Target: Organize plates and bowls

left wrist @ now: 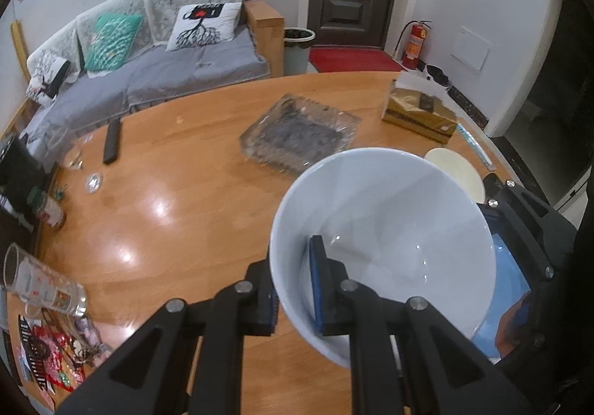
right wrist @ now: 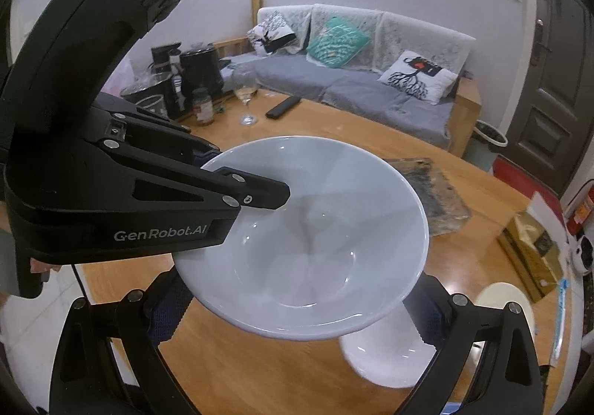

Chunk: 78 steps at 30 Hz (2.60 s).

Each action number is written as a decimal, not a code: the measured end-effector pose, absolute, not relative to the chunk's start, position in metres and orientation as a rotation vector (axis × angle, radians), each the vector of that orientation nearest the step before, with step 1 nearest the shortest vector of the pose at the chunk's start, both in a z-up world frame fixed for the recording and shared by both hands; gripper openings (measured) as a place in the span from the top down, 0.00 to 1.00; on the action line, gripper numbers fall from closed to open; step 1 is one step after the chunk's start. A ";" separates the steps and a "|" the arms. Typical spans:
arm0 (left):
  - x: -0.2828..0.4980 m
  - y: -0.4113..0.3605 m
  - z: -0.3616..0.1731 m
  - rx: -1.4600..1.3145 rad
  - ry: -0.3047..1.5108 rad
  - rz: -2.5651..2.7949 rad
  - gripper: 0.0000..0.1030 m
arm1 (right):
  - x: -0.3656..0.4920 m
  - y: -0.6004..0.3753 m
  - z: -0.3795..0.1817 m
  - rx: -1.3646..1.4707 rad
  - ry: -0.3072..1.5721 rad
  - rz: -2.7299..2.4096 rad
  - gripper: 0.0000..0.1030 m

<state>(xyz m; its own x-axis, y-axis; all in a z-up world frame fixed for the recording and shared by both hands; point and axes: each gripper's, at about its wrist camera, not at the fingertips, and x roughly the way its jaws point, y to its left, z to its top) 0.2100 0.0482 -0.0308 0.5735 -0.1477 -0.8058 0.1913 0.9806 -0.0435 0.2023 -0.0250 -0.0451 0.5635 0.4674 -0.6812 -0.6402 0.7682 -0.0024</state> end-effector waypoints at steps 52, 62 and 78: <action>0.345 -0.171 -0.118 0.234 1.120 -0.334 0.85 | 0.298 -0.212 -0.111 -0.238 0.982 0.452 0.05; 0.341 -0.174 -0.126 0.253 1.132 -0.342 0.83 | 0.293 -0.211 -0.114 -0.273 1.008 0.462 0.05; 0.339 -0.183 -0.136 0.331 1.137 -0.319 0.84 | 0.287 -0.217 -0.117 -0.286 1.024 0.457 0.04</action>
<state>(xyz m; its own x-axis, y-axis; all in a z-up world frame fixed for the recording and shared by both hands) 0.3387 -0.1828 -0.1360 0.3859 -0.0788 -0.9192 0.4106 0.9069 0.0946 0.2871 -0.2168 -0.1174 0.4382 0.2311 -0.8687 -0.4925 0.8701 -0.0169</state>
